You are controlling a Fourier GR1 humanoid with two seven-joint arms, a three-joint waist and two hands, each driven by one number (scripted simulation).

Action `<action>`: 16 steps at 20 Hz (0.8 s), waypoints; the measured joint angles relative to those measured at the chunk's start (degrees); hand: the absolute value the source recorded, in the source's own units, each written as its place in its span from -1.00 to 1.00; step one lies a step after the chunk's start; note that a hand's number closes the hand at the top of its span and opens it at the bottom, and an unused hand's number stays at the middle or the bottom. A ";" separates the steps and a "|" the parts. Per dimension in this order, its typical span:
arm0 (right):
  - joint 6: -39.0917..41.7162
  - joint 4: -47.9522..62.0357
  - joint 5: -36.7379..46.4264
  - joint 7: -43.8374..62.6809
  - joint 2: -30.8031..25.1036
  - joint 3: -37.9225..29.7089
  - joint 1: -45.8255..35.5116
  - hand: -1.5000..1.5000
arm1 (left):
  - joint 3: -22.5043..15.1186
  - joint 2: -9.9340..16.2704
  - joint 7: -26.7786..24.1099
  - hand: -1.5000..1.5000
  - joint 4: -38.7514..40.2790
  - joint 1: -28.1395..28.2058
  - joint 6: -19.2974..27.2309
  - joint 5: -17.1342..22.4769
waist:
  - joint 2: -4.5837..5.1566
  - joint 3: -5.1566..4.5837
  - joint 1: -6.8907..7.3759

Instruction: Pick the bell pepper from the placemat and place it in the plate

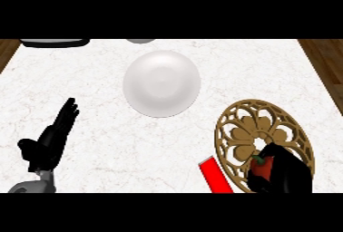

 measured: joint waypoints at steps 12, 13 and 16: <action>3.54 -14.23 28.81 18.01 5.82 25.18 -3.71 1.00 | -0.23 -0.22 0.04 0.00 0.49 -0.97 -0.81 -0.36 | 0.76 0.86 1.49; 4.49 -14.98 30.13 18.61 5.86 25.90 -5.58 1.00 | -0.24 -0.34 -0.20 0.00 0.79 -1.07 -0.79 -0.48 | 0.80 0.88 1.56; 7.06 -14.12 30.91 20.33 5.90 26.79 -12.63 1.00 | -0.84 -0.79 -0.36 0.00 0.03 -0.32 -1.00 -0.83 | 0.88 0.90 1.94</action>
